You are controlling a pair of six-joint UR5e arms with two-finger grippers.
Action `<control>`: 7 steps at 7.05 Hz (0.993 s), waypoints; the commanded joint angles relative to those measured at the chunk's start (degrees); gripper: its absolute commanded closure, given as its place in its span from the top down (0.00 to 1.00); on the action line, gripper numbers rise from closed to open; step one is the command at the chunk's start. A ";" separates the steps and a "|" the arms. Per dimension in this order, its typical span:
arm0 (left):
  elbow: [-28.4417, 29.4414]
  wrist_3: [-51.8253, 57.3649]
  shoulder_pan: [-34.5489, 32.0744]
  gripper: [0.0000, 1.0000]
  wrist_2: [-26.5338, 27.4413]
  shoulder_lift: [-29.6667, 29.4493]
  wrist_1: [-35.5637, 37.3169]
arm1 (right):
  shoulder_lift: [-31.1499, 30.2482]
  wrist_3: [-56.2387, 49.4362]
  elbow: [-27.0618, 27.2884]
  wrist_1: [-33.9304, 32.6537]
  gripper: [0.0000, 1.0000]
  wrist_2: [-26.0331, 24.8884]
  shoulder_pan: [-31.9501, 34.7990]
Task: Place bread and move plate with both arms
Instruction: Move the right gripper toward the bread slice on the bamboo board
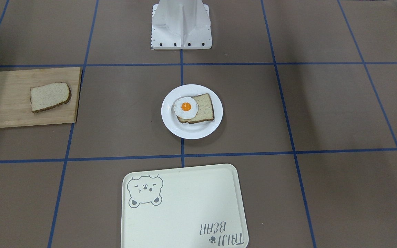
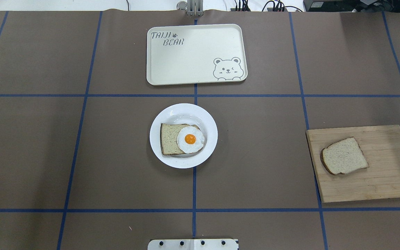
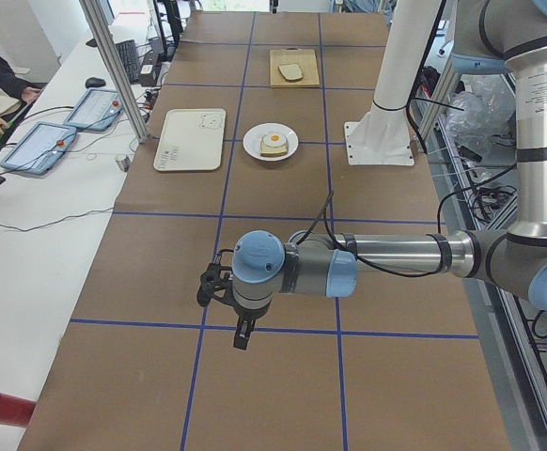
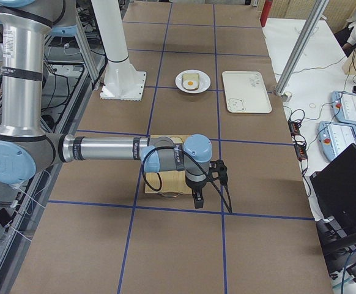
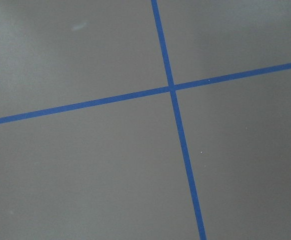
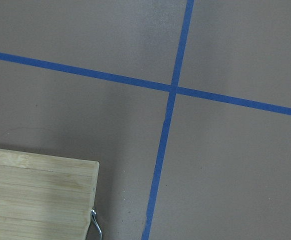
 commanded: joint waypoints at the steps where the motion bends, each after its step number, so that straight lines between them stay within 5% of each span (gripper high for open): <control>1: -0.24 0.09 0.00 0.98 0.00 0.00 -0.03 | -0.10 0.22 -0.06 0.45 1.00 0.07 0.00; 3: -0.77 0.09 0.00 0.98 -0.44 -0.26 -0.38 | 0.60 0.05 0.12 2.28 1.00 0.51 -0.09; 5: -2.26 -0.43 0.00 0.98 -0.26 -0.53 -7.80 | 0.08 1.44 -0.06 11.94 1.00 2.34 -0.18; 7: -0.08 -1.13 0.00 0.98 -0.35 -3.05 -17.93 | 0.87 5.54 0.29 12.32 1.00 11.87 -0.36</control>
